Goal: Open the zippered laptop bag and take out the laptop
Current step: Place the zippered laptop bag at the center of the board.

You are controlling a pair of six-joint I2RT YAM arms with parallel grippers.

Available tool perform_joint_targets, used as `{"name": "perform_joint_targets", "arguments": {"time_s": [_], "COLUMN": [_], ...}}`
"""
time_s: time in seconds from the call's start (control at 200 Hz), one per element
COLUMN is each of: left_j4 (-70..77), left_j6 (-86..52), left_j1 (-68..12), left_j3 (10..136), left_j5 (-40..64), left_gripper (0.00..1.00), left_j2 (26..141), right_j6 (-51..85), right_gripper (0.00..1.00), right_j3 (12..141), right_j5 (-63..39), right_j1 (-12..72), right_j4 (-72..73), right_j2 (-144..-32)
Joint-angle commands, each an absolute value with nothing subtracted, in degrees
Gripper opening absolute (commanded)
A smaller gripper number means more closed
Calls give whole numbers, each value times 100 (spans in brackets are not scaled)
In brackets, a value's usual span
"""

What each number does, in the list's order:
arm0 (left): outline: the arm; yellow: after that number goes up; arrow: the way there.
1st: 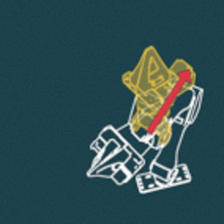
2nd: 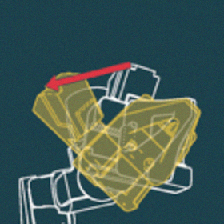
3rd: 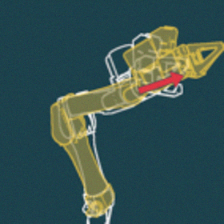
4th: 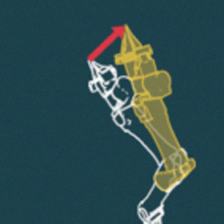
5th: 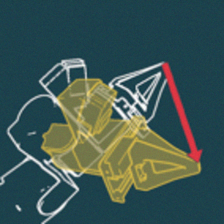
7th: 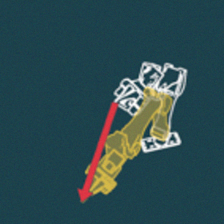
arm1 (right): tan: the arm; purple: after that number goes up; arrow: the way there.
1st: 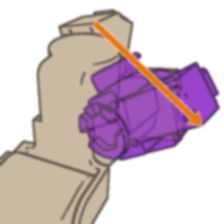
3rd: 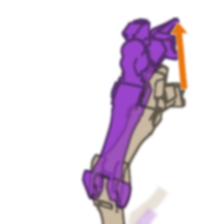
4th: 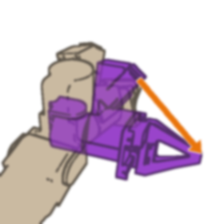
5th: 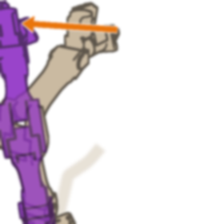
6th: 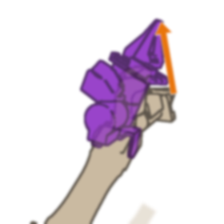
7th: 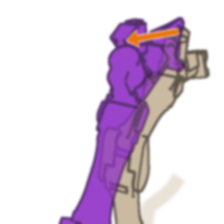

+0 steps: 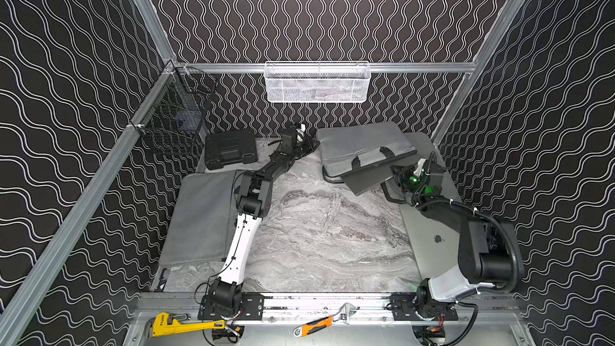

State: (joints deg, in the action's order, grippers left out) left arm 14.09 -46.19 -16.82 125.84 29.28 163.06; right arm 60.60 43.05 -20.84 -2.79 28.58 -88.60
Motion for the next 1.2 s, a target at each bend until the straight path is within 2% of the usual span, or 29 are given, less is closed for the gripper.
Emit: {"name": "perform_joint_targets", "arguments": {"time_s": [0.0, 0.936, 1.061, 1.196], "left_j4": [1758, 1487, 1562, 1753], "left_j6": [-4575, -4707, -4689, -4632], "left_j1": [-1645, -1536, -1535, -1534], "left_j3": [12437, 12596, 12287, 11744], "left_j5": [2708, 2513, 2470, 2504], "left_gripper": [0, 0, 31, 46], "left_j2": [16210, 16315, 16037, 15602], "right_j6": [5811, 4624, 4699, 4826], "right_gripper": [0, 0, 0, 0], "right_j3": [4187, 4000, 3828, 3576], "right_j5": [-2171, -2301, -2173, -2169], "right_j1": [-275, -409, -415, -413], "right_j4": [3252, -325, -561, -534], "right_j2": [-8509, -5990, -5571, -5220]}}
